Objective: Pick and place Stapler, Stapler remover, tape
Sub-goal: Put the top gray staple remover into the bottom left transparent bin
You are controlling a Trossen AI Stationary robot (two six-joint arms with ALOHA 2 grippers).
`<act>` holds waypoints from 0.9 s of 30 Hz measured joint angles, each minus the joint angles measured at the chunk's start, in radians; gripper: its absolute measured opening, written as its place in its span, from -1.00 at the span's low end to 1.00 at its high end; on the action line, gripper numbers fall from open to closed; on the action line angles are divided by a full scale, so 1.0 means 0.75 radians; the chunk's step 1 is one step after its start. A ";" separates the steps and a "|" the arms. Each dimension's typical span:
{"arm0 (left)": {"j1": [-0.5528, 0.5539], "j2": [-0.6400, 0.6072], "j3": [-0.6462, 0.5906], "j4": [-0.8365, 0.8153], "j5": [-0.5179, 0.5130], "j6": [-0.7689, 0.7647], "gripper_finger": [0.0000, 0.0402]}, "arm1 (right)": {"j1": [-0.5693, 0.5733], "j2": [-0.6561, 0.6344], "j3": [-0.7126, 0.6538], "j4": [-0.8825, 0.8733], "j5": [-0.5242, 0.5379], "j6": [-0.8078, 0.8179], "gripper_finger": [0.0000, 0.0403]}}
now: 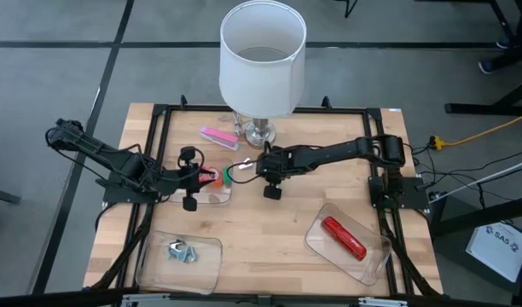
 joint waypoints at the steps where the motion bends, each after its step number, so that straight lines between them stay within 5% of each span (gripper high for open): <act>1: 0.000 0.000 0.000 0.004 0.000 0.022 -0.56 | -0.001 -0.016 0.000 0.007 -0.021 -0.003 -0.97; 12: 0.000 0.000 0.000 0.129 0.002 0.362 -0.51 | -0.020 -0.243 0.000 0.100 -0.258 -0.086 -0.99; 20: -0.001 0.016 0.000 0.272 0.043 0.626 -0.21 | -0.020 -0.371 0.002 0.217 -0.388 -0.142 -0.99; 27: 0.005 0.158 0.000 0.490 0.014 1.068 0.03 | -0.020 -0.387 0.002 0.346 -0.529 -0.142 -0.99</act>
